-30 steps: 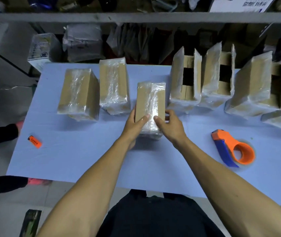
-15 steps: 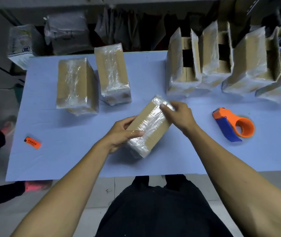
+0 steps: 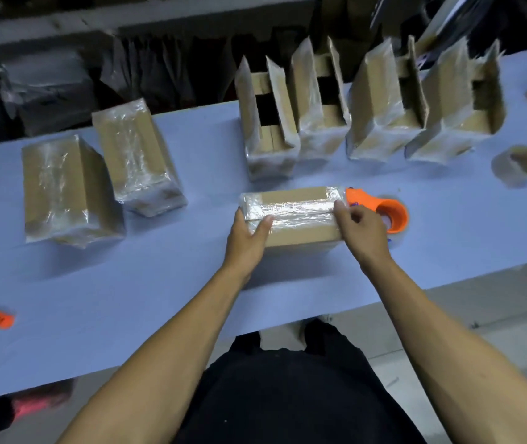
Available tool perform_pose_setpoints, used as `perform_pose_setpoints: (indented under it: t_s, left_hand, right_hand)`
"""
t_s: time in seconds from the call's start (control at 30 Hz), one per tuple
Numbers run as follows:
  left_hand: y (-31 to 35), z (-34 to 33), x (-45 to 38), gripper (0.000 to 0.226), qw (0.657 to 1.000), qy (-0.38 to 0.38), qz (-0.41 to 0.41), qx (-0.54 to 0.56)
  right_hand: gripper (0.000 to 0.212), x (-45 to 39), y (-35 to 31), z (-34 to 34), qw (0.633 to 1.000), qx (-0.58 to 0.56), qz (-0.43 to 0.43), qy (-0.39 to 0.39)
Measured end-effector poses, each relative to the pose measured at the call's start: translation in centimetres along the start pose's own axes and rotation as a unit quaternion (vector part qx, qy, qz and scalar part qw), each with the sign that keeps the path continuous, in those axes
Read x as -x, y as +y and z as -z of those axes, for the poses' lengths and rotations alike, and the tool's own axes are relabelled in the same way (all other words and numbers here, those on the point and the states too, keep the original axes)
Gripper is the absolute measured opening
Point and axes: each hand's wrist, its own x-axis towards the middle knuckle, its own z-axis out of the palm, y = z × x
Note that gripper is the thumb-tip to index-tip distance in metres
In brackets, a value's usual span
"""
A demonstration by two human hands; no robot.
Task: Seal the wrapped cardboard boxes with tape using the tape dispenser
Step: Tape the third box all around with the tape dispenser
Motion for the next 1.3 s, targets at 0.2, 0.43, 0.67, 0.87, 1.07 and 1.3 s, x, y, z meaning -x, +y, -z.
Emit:
perform_pose_setpoints:
  t_s: [0.2, 0.43, 0.67, 0.87, 1.07, 1.3]
  left_hand:
    - [1.5, -2.1, 0.1, 0.04, 0.995, 0.045, 0.034, 0.08]
    - [2.3, -5.3, 0.8, 0.03, 0.99, 0.09, 0.063, 0.09]
    - [3.5, -5.5, 0.9, 0.028, 0.988, 0.104, 0.079, 0.082]
    - [3.8, -5.5, 1.3, 0.055, 0.986, 0.106, 0.093, 0.093]
    - [4.5, -5.6, 1.0, 0.065, 0.989, 0.104, 0.068, 0.078]
    - [4.8, -5.3, 1.1, 0.041, 0.996, 0.087, 0.034, 0.004]
  right_hand:
    - [0.032, -4.8, 3.2, 3.5, 0.992, 0.125, 0.008, -0.021]
    - [0.054, -7.3, 5.9, 4.2, 0.954, 0.249, 0.104, -0.131]
    - [0.037, -9.1, 3.8, 7.5, 0.971, 0.208, 0.097, -0.063]
    - [0.072, -8.9, -0.2, 11.1, 0.955, 0.251, 0.136, -0.082]
    - [0.042, -7.2, -4.9, 11.8, 0.924, 0.262, 0.268, -0.074]
    - [0.039, -3.2, -8.4, 8.5, 0.851, 0.265, 0.379, -0.248]
